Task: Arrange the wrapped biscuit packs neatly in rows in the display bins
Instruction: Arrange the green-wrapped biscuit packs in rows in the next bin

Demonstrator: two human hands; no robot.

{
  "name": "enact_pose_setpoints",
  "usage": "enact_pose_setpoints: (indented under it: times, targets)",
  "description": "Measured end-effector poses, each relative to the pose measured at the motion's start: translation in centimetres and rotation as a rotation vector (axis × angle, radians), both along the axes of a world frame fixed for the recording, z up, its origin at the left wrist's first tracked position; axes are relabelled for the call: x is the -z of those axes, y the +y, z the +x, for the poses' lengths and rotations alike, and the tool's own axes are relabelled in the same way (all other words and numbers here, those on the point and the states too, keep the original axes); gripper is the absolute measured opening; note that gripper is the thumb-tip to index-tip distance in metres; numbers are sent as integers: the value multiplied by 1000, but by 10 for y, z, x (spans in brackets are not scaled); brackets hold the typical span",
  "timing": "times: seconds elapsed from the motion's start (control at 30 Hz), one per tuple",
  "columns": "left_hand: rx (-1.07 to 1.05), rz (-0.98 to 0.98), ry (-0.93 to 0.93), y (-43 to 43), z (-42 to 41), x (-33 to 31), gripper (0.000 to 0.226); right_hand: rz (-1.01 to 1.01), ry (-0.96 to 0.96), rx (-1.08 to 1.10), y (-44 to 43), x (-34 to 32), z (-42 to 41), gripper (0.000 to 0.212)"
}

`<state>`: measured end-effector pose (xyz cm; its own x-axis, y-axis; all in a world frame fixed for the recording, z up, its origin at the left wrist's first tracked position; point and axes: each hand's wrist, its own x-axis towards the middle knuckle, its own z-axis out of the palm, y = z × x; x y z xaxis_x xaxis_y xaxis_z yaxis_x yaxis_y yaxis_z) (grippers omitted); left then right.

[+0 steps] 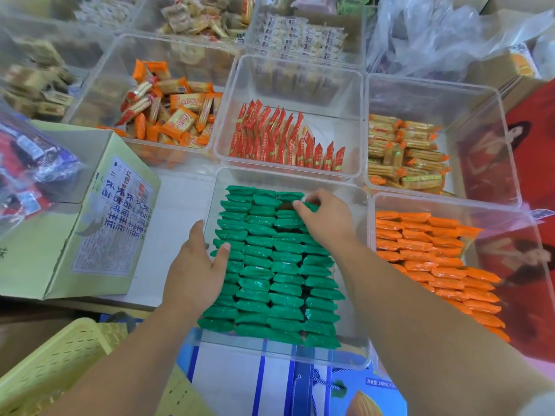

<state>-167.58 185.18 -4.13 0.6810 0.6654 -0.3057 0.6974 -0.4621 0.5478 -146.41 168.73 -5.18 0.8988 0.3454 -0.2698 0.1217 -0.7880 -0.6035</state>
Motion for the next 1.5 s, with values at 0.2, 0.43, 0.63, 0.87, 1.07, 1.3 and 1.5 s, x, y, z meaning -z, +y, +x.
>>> enact_pose_setpoints:
  times: [0.2,0.43,0.63,0.87,1.07,1.3,1.5]
  targets:
    - [28,21,15,0,-1,-4,78,-139,-14,-132,9,-8,15,47]
    - [476,396,-265,-6,46,-26,66,0,77,-254,4,8,12,19]
    - [647,437,80,13,117,-15,72,-55,90,-435,8,-2,22,52]
    - [740,555,223,17,130,-7,69,-322,162,-682,21,1,35,50]
    - [747,477,181,21,121,-5,71,-322,364,-740,29,-6,41,79]
    - [681,482,197,15,119,1,71,-223,380,-756,37,-9,33,97]
    - [706,479,182,22,119,-1,76,-173,406,-732,49,-7,26,98]
